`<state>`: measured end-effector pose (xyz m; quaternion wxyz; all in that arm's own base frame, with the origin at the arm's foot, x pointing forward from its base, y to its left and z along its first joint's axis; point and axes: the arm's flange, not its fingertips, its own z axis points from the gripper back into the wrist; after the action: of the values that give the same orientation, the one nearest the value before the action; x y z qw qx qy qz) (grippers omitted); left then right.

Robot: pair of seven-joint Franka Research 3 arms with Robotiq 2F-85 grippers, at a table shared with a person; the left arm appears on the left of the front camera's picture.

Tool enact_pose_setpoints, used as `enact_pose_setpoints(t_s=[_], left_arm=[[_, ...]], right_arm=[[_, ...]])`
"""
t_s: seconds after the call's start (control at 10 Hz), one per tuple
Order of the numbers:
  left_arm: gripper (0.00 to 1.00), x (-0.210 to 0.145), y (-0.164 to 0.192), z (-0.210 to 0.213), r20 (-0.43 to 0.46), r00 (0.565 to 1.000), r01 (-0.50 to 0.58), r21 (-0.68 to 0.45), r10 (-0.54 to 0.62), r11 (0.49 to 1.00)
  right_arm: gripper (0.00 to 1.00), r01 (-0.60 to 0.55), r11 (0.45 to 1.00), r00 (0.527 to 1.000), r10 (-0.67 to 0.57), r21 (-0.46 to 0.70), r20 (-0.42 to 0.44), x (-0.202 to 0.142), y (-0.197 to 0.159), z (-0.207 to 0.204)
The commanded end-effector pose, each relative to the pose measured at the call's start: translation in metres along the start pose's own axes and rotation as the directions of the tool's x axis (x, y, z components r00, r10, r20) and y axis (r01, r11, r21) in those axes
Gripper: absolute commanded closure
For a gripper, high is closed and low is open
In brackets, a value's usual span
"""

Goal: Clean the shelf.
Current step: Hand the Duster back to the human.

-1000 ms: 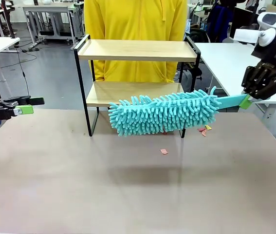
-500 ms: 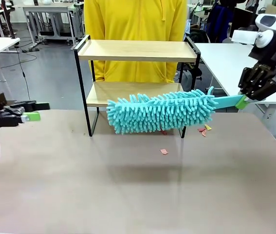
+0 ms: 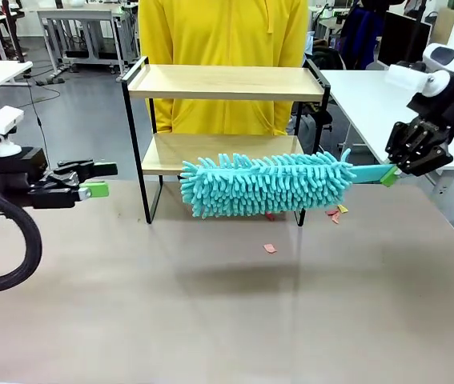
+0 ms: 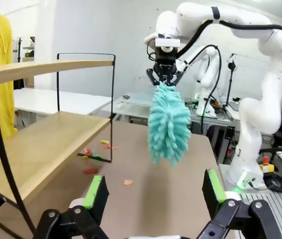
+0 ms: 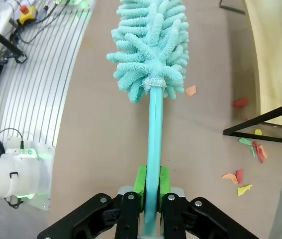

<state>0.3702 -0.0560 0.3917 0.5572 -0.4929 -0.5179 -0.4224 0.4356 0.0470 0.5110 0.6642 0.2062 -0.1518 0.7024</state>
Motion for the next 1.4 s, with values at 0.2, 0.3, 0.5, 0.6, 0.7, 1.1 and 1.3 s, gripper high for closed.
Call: enact_pose_setpoints(t_s=[0.2,0.3,0.5,0.6,0.7,1.1,1.3], left_arm=[[0.00,-0.037,-0.085,-0.030,0.043,0.995,0.086,0.041,-0.088,0.995],[0.00,-0.043,-0.086,-0.038,0.037,0.993,0.110,0.051,-0.112,0.993],[0.00,-0.053,-0.082,-0.054,0.034,0.991,0.129,0.056,-0.131,0.990],[0.00,-0.056,-0.080,-0.062,0.021,0.990,0.137,0.058,-0.138,0.989],[0.00,-0.062,-0.080,-0.073,0.020,0.992,0.127,0.030,-0.128,0.991],[0.00,-0.062,-0.078,-0.099,0.066,0.997,0.050,-0.089,-0.045,0.995],[0.00,-0.060,-0.075,-0.111,0.086,0.993,0.084,-0.067,-0.078,0.994]], right_arm=[[0.87,-0.016,1.000,1.000,0.016,0.010,-0.001,-0.006,-0.003,-0.005],[0.87,-0.016,1.000,1.000,0.016,0.010,-0.001,-0.006,-0.003,-0.005],[0.87,-0.016,1.000,1.000,0.016,0.010,-0.001,-0.006,-0.003,-0.005],[0.87,-0.016,1.000,1.000,0.016,0.010,-0.001,-0.006,-0.003,-0.005],[0.87,-0.016,1.000,1.000,0.016,0.010,-0.001,-0.006,-0.003,-0.005],[0.87,-0.016,1.000,1.000,0.016,0.010,-0.001,-0.006,-0.003,-0.005],[0.87,-0.016,1.000,1.000,0.016,0.010,-0.001,-0.006,-0.003,-0.005]])
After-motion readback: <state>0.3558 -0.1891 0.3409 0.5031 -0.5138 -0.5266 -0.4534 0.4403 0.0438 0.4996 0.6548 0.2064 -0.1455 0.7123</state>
